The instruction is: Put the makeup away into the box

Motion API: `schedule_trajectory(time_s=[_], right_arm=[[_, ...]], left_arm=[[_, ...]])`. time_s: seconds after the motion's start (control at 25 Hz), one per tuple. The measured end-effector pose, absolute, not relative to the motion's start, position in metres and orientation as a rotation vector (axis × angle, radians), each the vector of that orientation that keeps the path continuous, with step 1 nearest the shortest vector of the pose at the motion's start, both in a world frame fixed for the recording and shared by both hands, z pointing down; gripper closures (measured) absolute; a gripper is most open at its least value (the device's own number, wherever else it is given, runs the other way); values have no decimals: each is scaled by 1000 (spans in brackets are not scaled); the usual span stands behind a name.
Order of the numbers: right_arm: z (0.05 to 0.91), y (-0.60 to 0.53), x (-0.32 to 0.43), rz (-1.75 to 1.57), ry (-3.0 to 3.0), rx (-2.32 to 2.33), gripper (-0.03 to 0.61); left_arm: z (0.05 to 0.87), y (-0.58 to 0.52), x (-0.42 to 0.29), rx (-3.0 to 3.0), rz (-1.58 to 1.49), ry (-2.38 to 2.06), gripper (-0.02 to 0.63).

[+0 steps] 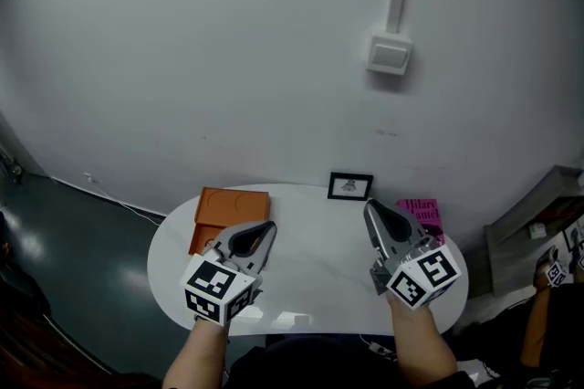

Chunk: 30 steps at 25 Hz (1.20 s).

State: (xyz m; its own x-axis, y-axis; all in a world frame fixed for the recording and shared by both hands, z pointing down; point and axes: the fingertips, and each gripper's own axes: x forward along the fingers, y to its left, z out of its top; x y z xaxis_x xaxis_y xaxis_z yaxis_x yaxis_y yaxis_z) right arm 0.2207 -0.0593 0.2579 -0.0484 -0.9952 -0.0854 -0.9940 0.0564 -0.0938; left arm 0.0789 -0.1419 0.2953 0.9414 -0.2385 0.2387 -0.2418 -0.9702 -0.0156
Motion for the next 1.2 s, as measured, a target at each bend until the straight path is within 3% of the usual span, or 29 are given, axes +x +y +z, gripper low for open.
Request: schedule_trajectory(time_s=[0.16, 0.76, 1.2], right_arm=[[246, -76, 213, 78, 2091, -2103, 543], [309, -61, 211, -51, 2171, -2231, 543], [297, -82, 226, -14, 2184, -2217, 543]], left_arm=[[279, -169, 79, 3094, 248, -528, 601], [305, -198, 35, 2930, 162, -681, 600], [308, -204, 51, 2950, 154, -696, 601]])
